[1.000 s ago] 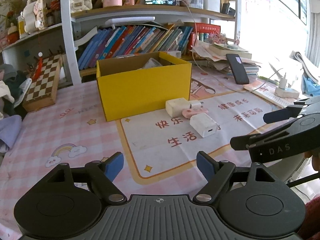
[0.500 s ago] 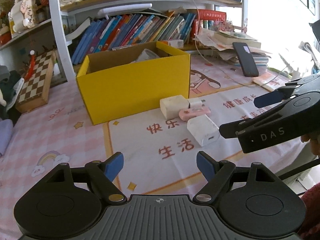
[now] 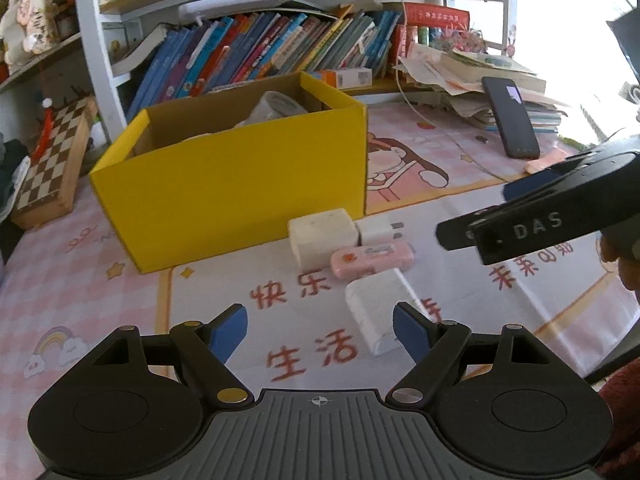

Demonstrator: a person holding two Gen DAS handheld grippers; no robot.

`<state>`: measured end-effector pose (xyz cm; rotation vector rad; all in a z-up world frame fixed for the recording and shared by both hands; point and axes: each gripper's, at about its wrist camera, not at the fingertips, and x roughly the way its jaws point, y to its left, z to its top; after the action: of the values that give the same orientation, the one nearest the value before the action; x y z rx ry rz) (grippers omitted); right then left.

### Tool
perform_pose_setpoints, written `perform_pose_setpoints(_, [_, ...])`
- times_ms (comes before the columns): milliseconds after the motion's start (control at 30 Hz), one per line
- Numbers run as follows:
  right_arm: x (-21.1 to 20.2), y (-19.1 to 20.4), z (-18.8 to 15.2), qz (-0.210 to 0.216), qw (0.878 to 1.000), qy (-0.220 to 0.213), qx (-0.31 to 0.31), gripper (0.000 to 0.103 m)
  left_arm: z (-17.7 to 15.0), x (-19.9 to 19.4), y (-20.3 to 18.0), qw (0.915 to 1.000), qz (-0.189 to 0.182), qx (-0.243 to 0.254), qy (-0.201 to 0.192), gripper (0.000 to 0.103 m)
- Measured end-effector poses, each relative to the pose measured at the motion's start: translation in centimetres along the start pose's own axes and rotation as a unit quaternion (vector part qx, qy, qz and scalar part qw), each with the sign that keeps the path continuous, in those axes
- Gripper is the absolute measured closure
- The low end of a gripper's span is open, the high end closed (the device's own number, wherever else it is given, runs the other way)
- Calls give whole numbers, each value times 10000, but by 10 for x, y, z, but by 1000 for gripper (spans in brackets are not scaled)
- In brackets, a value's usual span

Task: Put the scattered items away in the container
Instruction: 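Lower the left gripper onto the white phone charger and grasp it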

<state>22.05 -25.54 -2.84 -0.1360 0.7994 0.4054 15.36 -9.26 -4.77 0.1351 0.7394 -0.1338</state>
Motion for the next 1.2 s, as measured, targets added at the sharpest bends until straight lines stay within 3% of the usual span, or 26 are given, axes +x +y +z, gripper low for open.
perform_pose_setpoints(200, [20,-12,7,335,9993,151,-54,24,6,17,-12,9997,127,30,182,21])
perform_pose_setpoints(767, [70,-11,30,912,9944,483,-245,42,14,43,-34,9990,-39,-31,455,24])
perform_pose_setpoints(933, [79,-7,36,1046,9927,501,-333,44,14,51,-33,9981,-117,-139,591,30])
perform_pose_setpoints(1200, [89,-2,41,1278,9894,530,-433,50,13,58,-30,9960,-244,-218,832,48])
